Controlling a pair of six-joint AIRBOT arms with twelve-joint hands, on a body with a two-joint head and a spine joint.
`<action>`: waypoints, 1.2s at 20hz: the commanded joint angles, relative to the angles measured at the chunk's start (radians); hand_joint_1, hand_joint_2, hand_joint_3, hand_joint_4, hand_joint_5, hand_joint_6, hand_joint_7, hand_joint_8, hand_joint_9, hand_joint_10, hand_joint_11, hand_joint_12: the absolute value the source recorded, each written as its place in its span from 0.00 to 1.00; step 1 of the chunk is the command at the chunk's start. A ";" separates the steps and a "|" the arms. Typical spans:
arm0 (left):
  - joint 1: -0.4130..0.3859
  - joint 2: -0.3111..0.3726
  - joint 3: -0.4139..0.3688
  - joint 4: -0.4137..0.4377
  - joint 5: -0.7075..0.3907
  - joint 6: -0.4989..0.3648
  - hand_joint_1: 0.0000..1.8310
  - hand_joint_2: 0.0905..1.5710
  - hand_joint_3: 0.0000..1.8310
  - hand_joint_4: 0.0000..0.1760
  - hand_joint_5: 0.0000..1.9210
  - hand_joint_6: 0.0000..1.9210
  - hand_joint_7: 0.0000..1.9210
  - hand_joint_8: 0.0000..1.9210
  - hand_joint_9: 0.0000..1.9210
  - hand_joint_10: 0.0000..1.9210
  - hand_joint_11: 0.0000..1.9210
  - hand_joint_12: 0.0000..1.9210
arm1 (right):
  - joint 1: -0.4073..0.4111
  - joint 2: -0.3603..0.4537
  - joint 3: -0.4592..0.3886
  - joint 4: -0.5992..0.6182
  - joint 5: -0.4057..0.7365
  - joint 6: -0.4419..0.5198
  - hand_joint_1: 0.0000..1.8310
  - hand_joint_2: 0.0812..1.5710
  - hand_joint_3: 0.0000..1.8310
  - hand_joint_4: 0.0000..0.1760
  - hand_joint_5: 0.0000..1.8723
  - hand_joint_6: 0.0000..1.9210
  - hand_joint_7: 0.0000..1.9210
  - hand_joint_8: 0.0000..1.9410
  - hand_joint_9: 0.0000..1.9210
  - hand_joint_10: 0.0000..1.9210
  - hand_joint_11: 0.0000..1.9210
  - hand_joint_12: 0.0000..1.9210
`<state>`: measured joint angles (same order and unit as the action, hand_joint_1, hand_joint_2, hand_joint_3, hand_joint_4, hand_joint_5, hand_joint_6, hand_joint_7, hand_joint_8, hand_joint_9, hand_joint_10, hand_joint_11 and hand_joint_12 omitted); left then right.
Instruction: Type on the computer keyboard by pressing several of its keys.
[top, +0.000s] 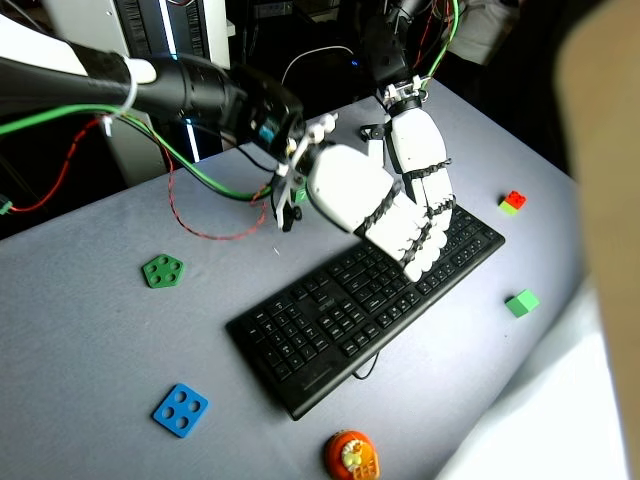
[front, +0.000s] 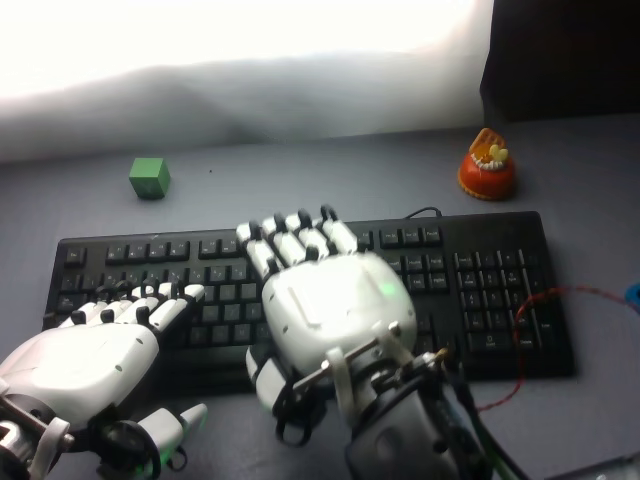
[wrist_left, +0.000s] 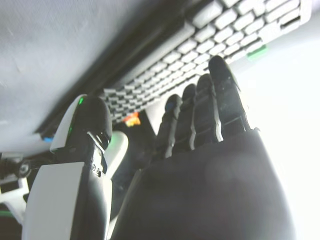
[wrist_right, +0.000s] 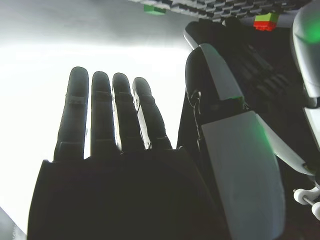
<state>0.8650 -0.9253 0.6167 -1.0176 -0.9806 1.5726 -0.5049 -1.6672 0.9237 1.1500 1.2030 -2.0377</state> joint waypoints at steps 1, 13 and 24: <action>0.001 0.001 0.006 0.052 -0.075 -0.003 0.36 0.87 0.00 0.11 0.00 0.00 0.00 0.00 0.00 0.00 0.00 0.18 | -0.003 -0.005 0.009 -0.099 0.046 0.013 0.44 0.80 0.00 0.00 0.04 0.00 0.05 0.00 0.05 0.00 0.00 0.16; 0.002 -0.002 0.011 0.053 -0.074 -0.012 0.33 0.87 0.00 0.13 0.19 0.09 0.18 0.08 0.12 0.20 0.00 0.60 | -0.026 -0.036 0.037 -0.058 0.037 0.074 0.46 0.82 0.00 0.40 0.31 0.70 0.26 0.16 0.08 0.48 0.00 0.75; 0.006 0.005 -0.001 0.056 -0.074 -0.012 0.37 0.86 0.00 0.10 0.09 0.11 0.24 0.06 0.11 0.29 0.00 0.51 | -0.028 -0.040 0.047 -0.057 0.033 0.092 0.39 0.80 0.00 0.00 0.15 0.31 0.25 0.17 0.14 0.47 0.00 0.80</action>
<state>0.8757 -0.9249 0.6136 -1.0012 -0.9920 1.5593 -0.5335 -1.7088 0.9722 1.1488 1.1954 -1.9507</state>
